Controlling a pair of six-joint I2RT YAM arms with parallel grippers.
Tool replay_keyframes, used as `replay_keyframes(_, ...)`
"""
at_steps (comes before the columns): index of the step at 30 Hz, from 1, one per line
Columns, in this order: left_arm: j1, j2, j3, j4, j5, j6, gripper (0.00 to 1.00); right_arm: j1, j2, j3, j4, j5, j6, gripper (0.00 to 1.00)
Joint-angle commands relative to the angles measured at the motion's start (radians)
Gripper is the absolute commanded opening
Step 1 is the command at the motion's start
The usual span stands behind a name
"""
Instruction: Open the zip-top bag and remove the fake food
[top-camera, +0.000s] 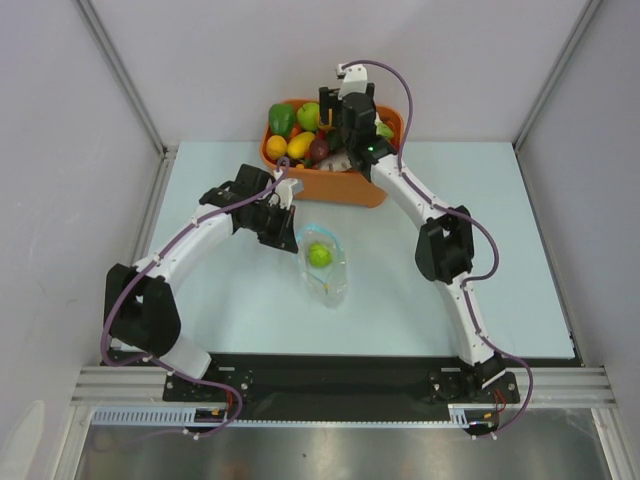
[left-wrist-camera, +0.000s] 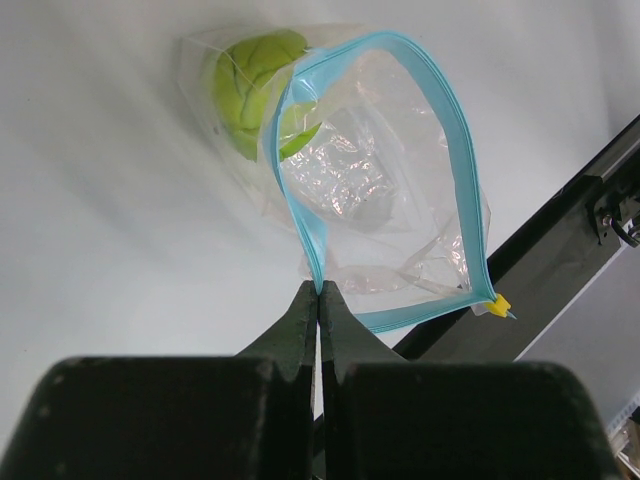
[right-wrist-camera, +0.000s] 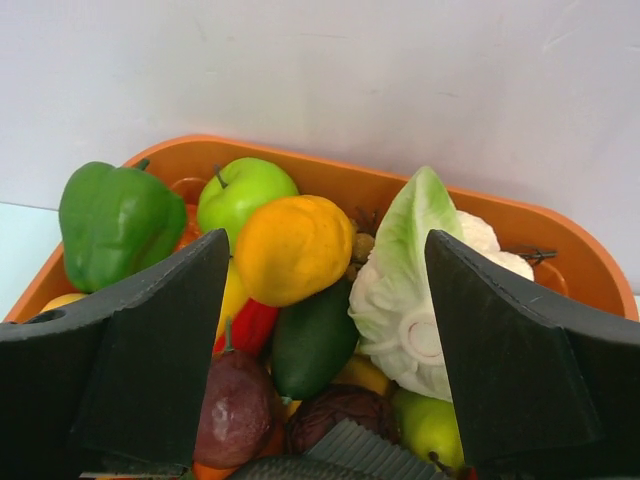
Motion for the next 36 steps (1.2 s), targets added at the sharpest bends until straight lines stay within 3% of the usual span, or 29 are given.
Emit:
replay_keyframes(1,0.000,-0.002,0.031,0.003,-0.004,0.010,0.00,0.000,-0.047,0.021,0.012,-0.038,0.007,0.83)
replay_keyframes(20,0.000,-0.006,0.017,0.008,0.004,0.019,0.00,0.029,-0.563,-0.522,-0.105,-0.347,-0.030,0.83)
replay_keyframes(25,0.000,-0.009,0.010,0.008,0.005,0.021,0.00,0.051,-0.635,-0.562,-0.211,-0.435,-0.038,0.83)
replay_keyframes(36,0.000,-0.009,0.007,0.011,0.016,0.022,0.00,0.129,-0.699,-0.617,-0.520,-0.860,0.051,0.77)
